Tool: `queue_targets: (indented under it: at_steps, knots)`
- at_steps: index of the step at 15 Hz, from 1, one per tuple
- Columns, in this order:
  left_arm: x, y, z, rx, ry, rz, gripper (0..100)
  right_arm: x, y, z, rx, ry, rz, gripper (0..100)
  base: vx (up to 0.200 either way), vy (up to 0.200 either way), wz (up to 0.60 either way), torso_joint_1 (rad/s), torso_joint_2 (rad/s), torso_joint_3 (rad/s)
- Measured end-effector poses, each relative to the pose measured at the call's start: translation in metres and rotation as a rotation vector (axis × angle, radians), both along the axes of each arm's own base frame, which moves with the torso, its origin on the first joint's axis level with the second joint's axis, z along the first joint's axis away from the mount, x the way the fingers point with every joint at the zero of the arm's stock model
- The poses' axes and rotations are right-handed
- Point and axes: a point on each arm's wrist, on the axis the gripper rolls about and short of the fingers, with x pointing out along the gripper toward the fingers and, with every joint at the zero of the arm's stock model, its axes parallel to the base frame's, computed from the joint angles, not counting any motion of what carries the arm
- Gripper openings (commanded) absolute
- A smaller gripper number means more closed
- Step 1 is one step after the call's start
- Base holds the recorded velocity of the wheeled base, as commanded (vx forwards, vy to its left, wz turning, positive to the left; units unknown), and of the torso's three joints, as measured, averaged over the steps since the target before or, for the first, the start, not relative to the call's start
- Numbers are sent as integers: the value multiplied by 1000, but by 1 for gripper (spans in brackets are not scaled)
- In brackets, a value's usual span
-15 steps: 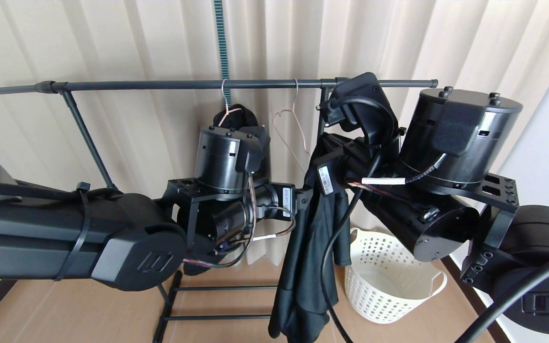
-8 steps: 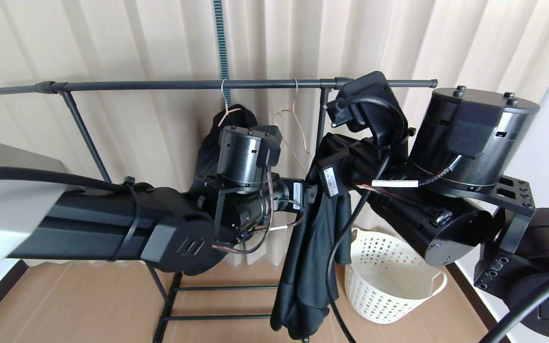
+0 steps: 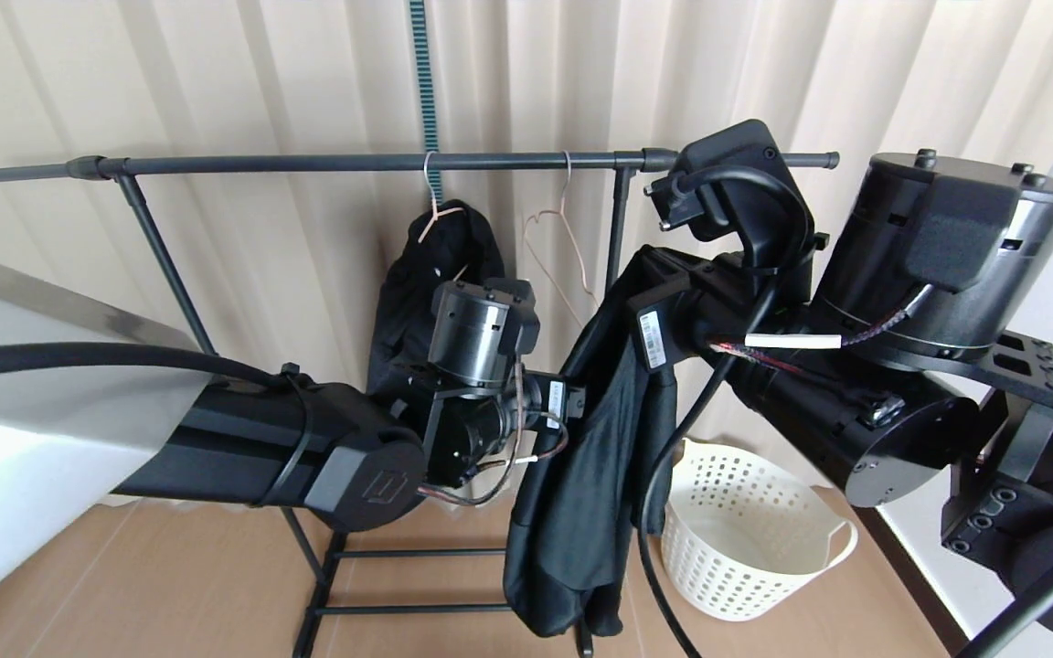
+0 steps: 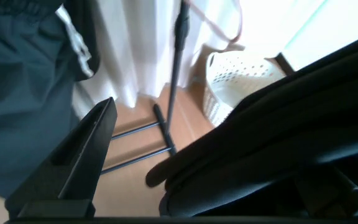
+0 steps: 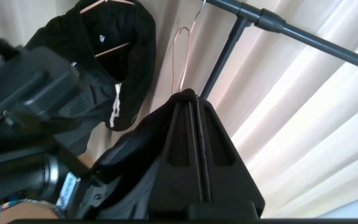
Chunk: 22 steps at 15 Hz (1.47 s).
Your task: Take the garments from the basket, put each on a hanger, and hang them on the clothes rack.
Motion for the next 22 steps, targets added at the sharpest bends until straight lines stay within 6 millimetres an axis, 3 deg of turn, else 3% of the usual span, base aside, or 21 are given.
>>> queue_targets:
  at_steps: [8,12,22]
  knots:
    - [-11,25,-6,50,33,25,100,8,-8,2,4,-5,-33,0,0,0,0,0,0,0]
    - [-6,15,-5,39,20,11,100,7,-8,2,3,-5,-32,0,0,0,0,0,0,0]
    - [-12,8,-37,104,93,-15,100,10,-19,9,19,-18,-60,0,0,0,0,0,0,0]
